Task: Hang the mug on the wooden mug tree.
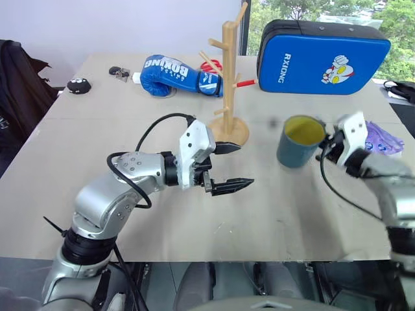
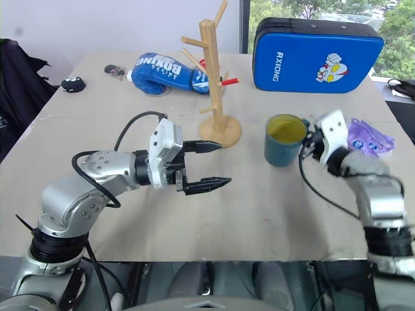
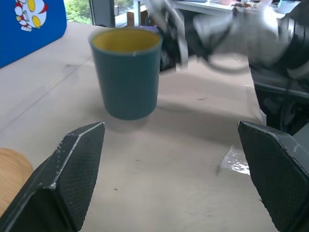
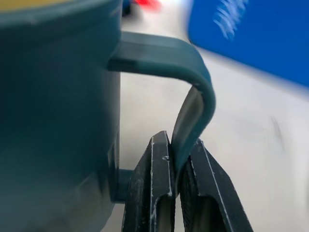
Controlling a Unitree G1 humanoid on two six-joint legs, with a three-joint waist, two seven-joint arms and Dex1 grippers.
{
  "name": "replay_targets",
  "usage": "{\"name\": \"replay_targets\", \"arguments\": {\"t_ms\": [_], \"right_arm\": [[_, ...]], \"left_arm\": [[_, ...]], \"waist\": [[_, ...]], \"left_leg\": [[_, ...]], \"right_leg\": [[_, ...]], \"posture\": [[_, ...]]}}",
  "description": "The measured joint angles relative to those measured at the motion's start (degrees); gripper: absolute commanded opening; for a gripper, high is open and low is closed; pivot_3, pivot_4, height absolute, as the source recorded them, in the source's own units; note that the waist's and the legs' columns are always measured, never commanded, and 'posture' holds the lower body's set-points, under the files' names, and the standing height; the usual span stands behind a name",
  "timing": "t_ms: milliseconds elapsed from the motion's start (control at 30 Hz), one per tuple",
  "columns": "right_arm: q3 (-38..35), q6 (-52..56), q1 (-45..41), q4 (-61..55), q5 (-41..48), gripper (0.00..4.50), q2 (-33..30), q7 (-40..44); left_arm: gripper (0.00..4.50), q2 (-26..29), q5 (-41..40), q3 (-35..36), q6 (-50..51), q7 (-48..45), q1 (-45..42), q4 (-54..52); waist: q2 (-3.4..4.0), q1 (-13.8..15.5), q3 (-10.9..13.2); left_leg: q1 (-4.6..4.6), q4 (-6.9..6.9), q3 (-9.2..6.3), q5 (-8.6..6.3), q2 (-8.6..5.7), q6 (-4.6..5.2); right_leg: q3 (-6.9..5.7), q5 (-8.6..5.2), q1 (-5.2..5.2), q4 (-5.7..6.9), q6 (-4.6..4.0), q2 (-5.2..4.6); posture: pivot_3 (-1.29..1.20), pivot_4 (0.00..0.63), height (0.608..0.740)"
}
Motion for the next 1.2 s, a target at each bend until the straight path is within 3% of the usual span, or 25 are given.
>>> {"name": "replay_targets", "arguments": {"t_ms": [200, 300, 433, 467, 600, 800, 1200], "right_arm": [[8.71, 10.36, -22.69, 9.36, 2.63, 0.05, -3.82, 15.00], [14.21, 11.99, -34.00, 18.81, 0.29, 0.05, -3.50, 21.12], [18.03, 9.23, -39.75, 27.26, -3.20, 0.05, -2.72, 26.13], [21.63, 5.06, -44.09, 35.10, -6.09, 0.05, -1.18, 31.26], [25.05, -4.65, -51.70, 46.82, -11.45, 0.05, 1.35, 38.96], [26.04, -13.81, -58.53, 61.52, -16.93, 0.05, 7.43, 42.26], [24.29, -19.49, -63.86, 73.63, -23.22, 0.05, 11.13, 39.41]], "left_arm": [[4.50, -0.17, -2.10, 5.68, 2.02, 3.32, -3.65, 2.11], [4.50, -2.39, -2.29, 9.03, 4.00, 10.83, -6.52, 1.96], [4.50, -4.49, -2.95, 11.41, 6.42, 17.24, -7.52, 0.31], [4.50, -5.64, -4.06, 12.41, 8.52, 21.25, -6.69, -2.50], [4.50, -6.72, -5.02, 12.91, 11.80, 26.39, -5.73, -5.69], [4.50, -7.38, -6.96, 13.91, 13.40, 30.67, -3.66, -9.33], [4.50, -6.67, -10.10, 15.02, 14.03, 32.74, 2.65, -11.83]], "waist": [[-0.10, 0.54, 0.12], [-0.20, 0.81, 0.10], [-0.23, 0.81, 0.12], [-0.20, 0.45, 0.13], [-0.19, 0.13, 0.15], [-0.18, 0.12, 0.15], [-0.17, 0.14, 0.16]], "left_leg": [[-0.31, 0.03, -0.11, 0.00, -0.04, 0.00], [-0.97, 0.18, -0.20, 0.06, -0.08, -0.10], [-1.12, 0.03, -0.17, 0.15, -0.14, -0.27], [-1.21, 0.01, -0.16, 0.15, -0.21, -0.27], [-1.20, -0.03, -0.18, 0.16, -0.22, -0.29], [-1.14, 0.06, -0.17, 0.19, -0.22, -0.33], [-1.14, 0.01, -0.16, 0.21, -0.23, -0.38]], "right_leg": [[-0.19, 0.00, -0.11, -0.14, 0.00, -0.09], [-0.23, 0.02, -0.72, -0.03, 0.02, -0.12], [-0.22, 0.03, -0.84, 0.01, 0.03, -0.20], [-0.20, 0.03, -0.94, -0.01, 0.04, -0.27], [-0.24, 0.03, -0.99, 0.02, 0.04, -0.26], [-0.18, 0.03, -0.99, 0.04, 0.04, -0.27], [-0.21, 0.03, -0.99, 0.14, 0.03, -0.28]], "posture": [[0.00, 0.150, 0.737], [0.00, 0.150, 0.737], [0.00, 0.150, 0.737], [0.00, 0.150, 0.737], [0.00, 0.150, 0.737], [0.00, 0.150, 0.737], [0.00, 0.150, 0.737]]}}
